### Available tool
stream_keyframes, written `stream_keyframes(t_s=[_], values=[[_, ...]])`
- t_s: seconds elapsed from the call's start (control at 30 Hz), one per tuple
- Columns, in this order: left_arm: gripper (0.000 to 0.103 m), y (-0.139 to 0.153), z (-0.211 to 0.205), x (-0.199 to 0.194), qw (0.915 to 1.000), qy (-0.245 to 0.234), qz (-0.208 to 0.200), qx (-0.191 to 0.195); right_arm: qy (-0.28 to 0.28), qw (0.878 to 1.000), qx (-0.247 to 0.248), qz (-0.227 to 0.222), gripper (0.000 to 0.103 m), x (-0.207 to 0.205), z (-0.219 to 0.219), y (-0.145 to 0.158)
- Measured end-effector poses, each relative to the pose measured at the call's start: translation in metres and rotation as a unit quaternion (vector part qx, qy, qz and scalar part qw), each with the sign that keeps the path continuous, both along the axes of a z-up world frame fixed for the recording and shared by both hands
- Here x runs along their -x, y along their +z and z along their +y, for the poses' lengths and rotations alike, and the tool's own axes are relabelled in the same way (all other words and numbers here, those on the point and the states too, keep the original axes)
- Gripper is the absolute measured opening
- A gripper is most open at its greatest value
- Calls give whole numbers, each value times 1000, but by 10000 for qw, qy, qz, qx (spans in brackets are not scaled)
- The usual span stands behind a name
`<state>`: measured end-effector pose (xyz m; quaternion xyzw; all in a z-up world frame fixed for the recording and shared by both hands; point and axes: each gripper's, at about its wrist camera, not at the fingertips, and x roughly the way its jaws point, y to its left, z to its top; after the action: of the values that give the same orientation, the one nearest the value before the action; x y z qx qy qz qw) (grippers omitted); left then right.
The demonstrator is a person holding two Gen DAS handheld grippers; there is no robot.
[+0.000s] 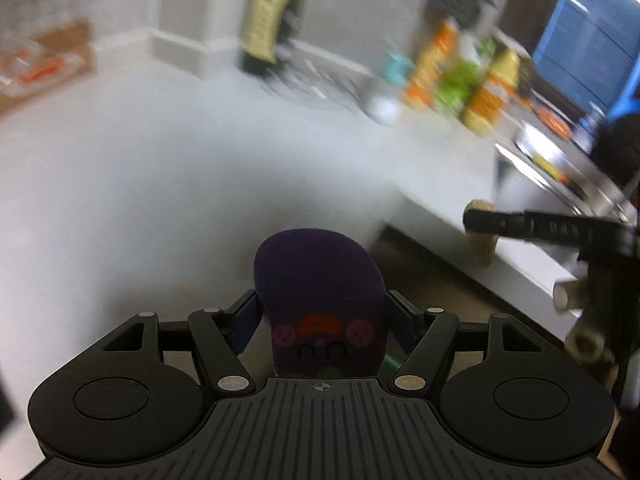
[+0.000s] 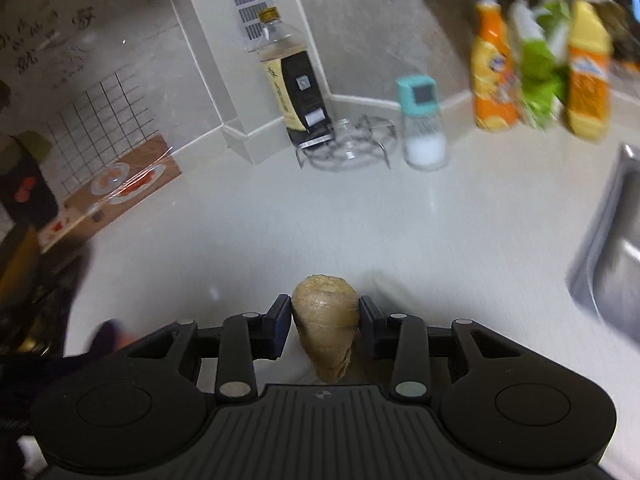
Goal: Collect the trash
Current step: 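Carry the sponge and ginger root over the counter edge toward the green bin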
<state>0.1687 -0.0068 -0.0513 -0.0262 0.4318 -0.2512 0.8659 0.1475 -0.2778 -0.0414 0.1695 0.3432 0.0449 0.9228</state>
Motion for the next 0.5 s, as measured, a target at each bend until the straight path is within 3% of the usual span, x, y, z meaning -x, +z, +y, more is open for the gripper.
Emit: stream_keyframes(t_s=[0.1,0.2,0.3,0.37,0.5], values=[[73,-23,-36,5,9986,-358,392,11,-434,9967,-542,431,36,43,-27,-32],[73,-48,-72,4,9960,-602,655,-37,-808,9862,-1136,888,36,82,-46,-74],[73,-83,-108,-6,9907,-891,1016,-151,-1006,9759,-1420,1316,36,117,-48,-114],[73,-115,-131,-14,9831,-1168,1377,-299,-1123,9680,-1569,1603,36,133,-45,-139],[73,-220,-173,-33,9567,-1347,2442,-836,-1562,9518,-1548,2139,36,164,-45,-180]])
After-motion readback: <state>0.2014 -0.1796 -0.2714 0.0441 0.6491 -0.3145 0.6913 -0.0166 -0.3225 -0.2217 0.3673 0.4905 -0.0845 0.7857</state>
